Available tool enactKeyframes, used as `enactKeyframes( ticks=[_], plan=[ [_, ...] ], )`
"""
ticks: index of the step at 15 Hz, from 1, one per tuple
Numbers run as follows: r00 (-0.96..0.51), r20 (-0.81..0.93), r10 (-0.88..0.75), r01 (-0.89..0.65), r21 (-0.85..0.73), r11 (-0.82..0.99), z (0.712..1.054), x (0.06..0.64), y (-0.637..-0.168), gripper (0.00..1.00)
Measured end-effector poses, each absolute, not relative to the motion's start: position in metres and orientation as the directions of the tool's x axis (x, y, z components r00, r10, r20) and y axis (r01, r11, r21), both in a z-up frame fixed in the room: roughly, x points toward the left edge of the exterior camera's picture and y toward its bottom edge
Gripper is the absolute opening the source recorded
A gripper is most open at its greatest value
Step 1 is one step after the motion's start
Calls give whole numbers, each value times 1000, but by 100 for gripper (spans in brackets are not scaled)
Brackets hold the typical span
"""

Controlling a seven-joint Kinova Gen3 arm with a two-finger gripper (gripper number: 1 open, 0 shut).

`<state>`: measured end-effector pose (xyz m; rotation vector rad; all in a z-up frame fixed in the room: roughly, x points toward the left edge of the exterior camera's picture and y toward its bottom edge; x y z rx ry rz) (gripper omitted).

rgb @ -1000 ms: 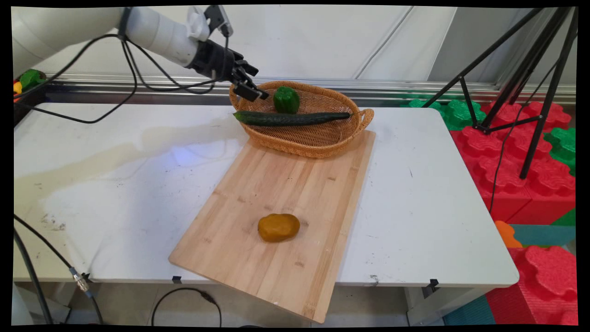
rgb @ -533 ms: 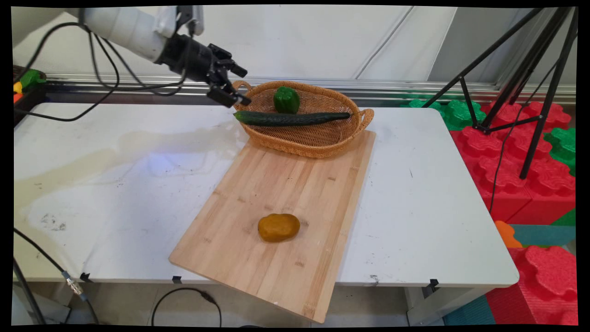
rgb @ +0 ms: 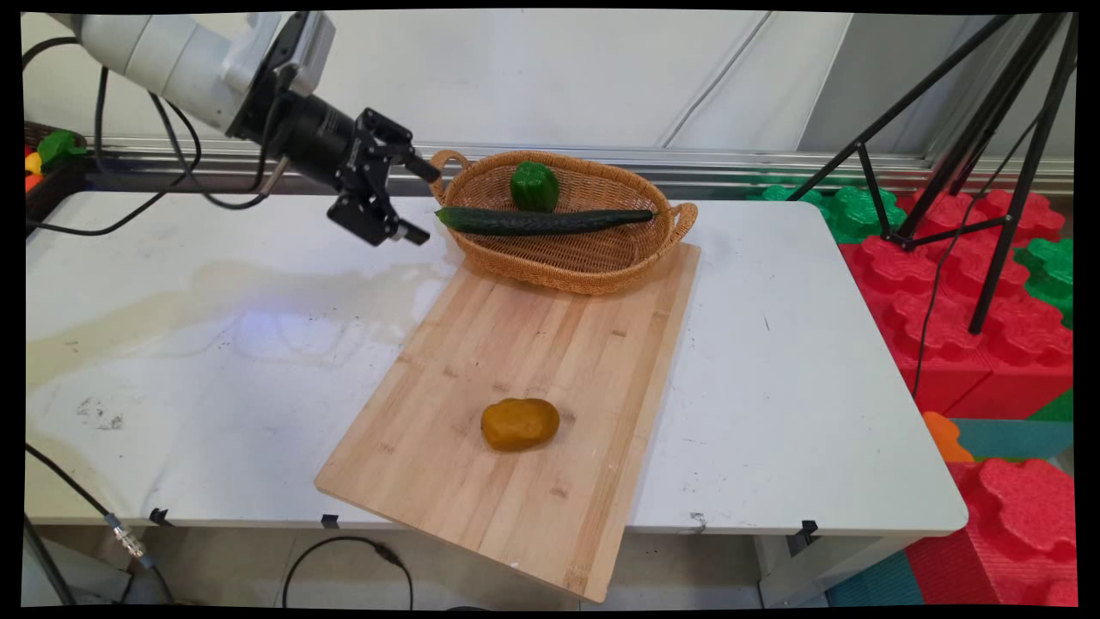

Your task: Pick up the potato from the cutting board

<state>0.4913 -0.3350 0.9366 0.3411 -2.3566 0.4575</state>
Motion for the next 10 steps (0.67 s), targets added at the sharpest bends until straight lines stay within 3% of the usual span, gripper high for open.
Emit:
enactKeyframes(
  ticks=[10],
  plan=[
    [-733,673,-99,-288,-176,941,923,454,-304,100]
  ],
)
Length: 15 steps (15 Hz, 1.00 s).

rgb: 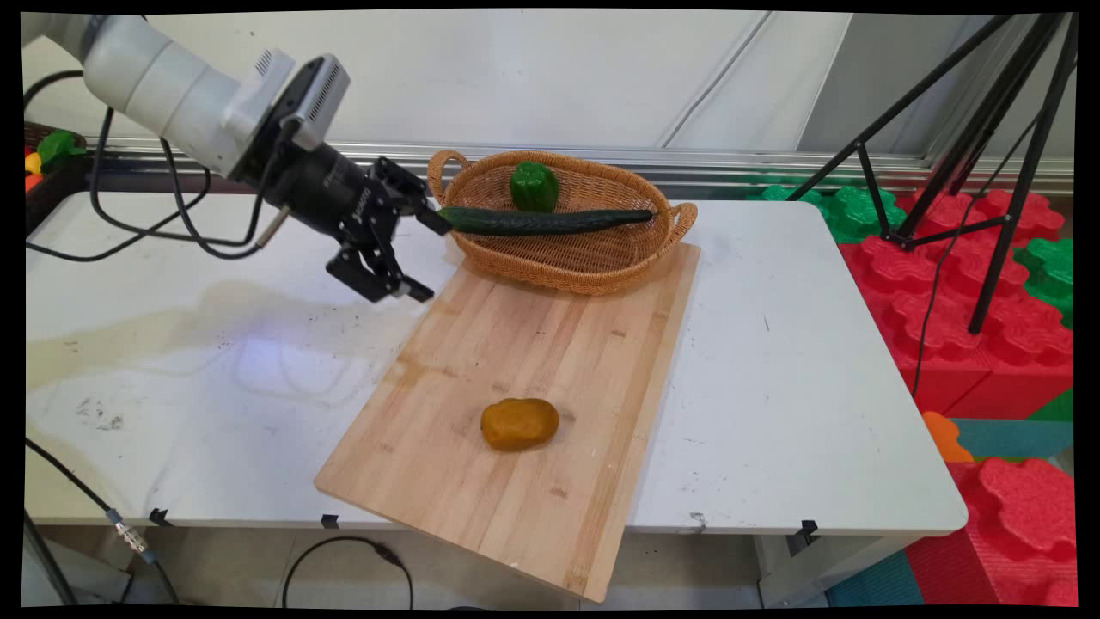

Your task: Pick up the potato from the cutting board

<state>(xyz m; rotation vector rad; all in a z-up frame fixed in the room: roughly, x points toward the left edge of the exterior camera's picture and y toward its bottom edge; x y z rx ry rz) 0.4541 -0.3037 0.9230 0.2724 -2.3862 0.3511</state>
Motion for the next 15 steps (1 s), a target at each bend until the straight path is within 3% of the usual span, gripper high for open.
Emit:
enactKeyframes(
  ticks=[15],
  plan=[
    [-761,615,-205,-300,-54,953,836,357,-282,100]
  ],
)
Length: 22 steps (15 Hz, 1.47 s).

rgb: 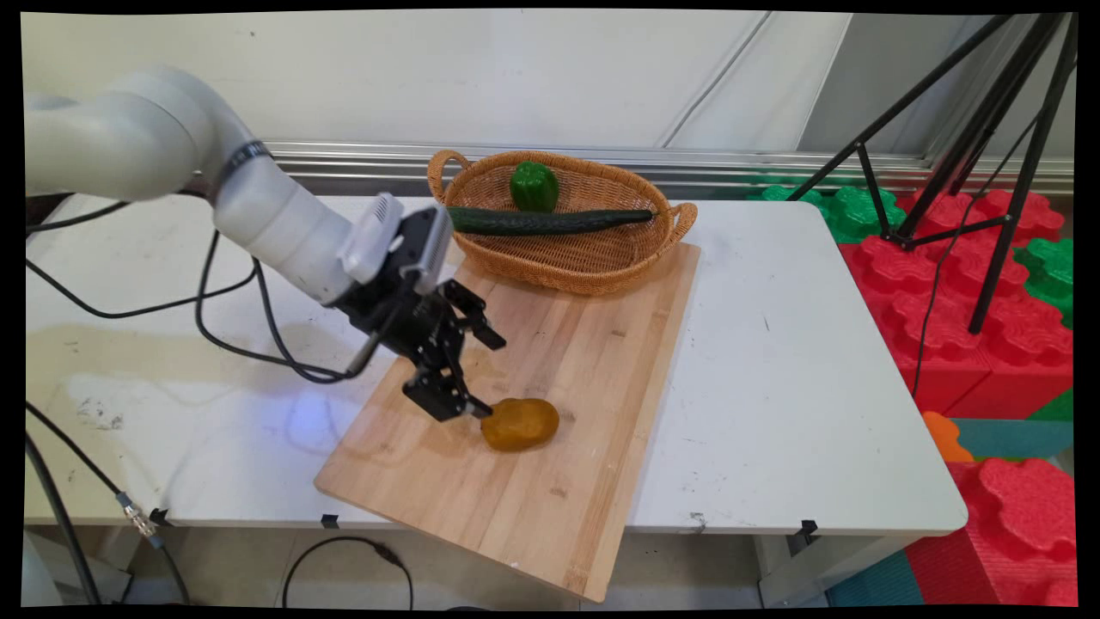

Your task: Pick up the potato from the cutting board, then place the picked object in the vegetable basket

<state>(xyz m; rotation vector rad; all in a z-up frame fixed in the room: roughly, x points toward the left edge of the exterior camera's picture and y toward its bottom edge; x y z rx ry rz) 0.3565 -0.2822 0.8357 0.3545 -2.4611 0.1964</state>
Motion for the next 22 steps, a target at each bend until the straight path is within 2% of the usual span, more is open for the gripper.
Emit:
enactKeyframes(
  ticks=[11,16,17,22],
  plan=[
    [-794,566,-221,-286,-27,958,789,319,-285,100],
    [-793,570,-217,-281,-26,959,781,309,-287,100],
    [-792,571,-216,-281,-27,959,781,309,-287,0],
    [-792,574,-206,-275,-34,961,780,308,-286,0]
  ],
)
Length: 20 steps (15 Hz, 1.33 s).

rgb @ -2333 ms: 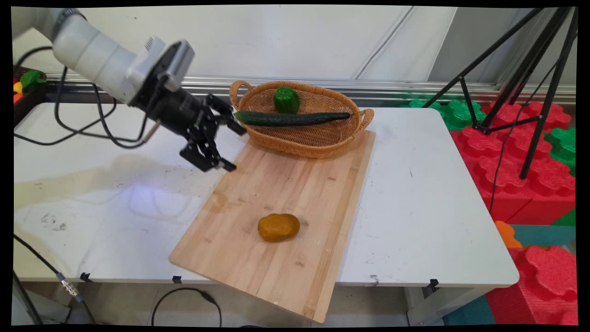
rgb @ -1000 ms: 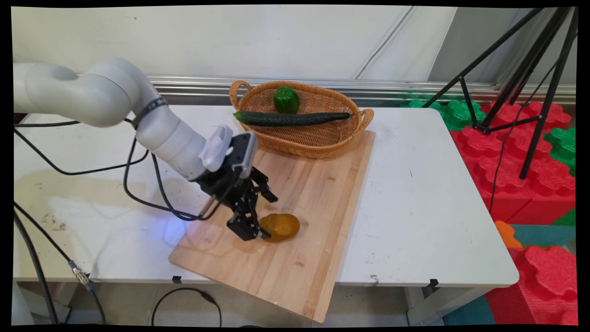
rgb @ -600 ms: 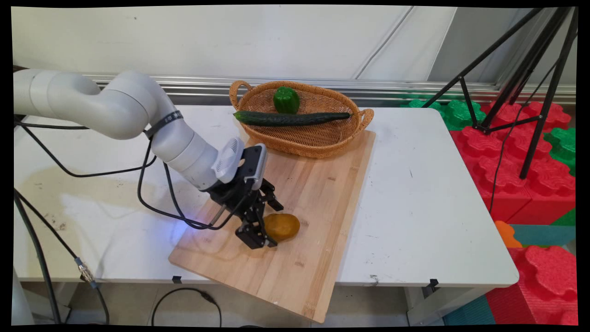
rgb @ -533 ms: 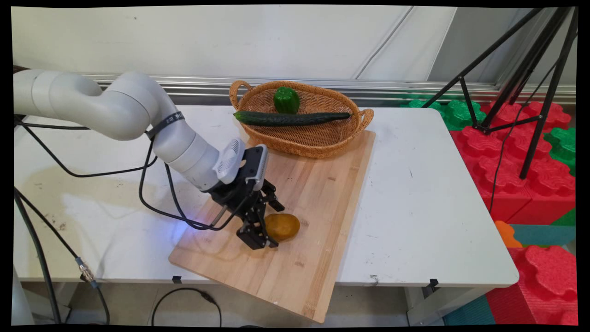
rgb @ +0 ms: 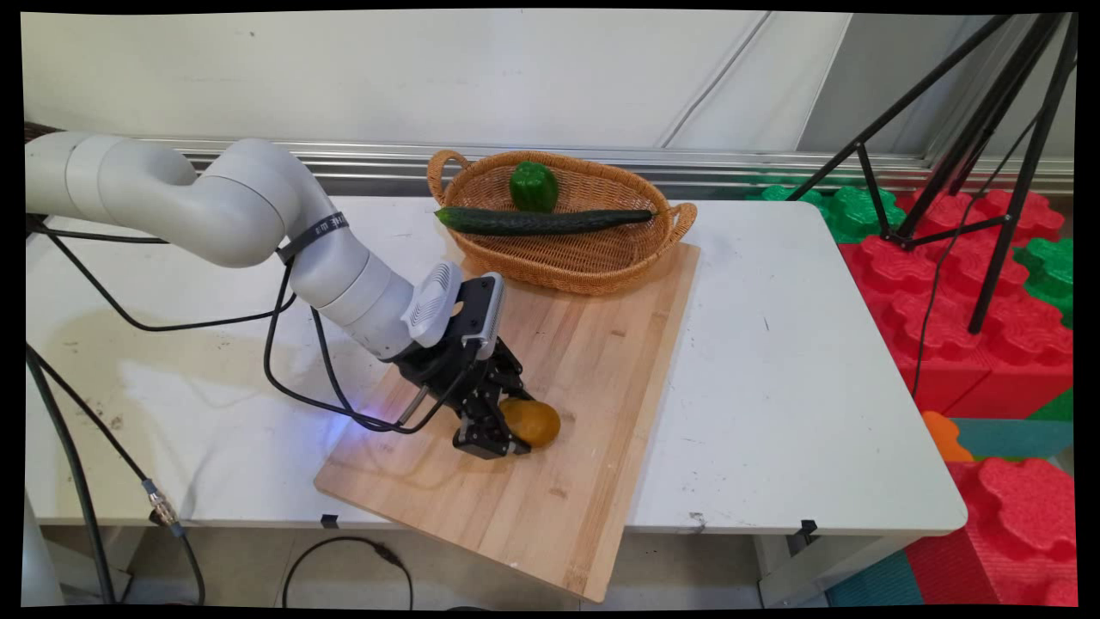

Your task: Place the picked object in the vegetable basket

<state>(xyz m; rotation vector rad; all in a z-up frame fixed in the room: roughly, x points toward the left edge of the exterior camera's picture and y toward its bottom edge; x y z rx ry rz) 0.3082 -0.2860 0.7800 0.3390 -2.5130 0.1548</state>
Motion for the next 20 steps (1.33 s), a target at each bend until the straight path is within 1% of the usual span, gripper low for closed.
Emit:
enactKeyframes(
  ticks=[5,9,14,20],
  plan=[
    [-790,578,-203,-276,-41,960,783,314,-284,0],
    [-777,600,-192,-277,-51,960,795,321,-280,0],
    [-755,631,-180,-280,-62,958,819,332,-273,0],
    [-716,676,-176,-301,-70,951,859,367,-262,0]
  ],
)
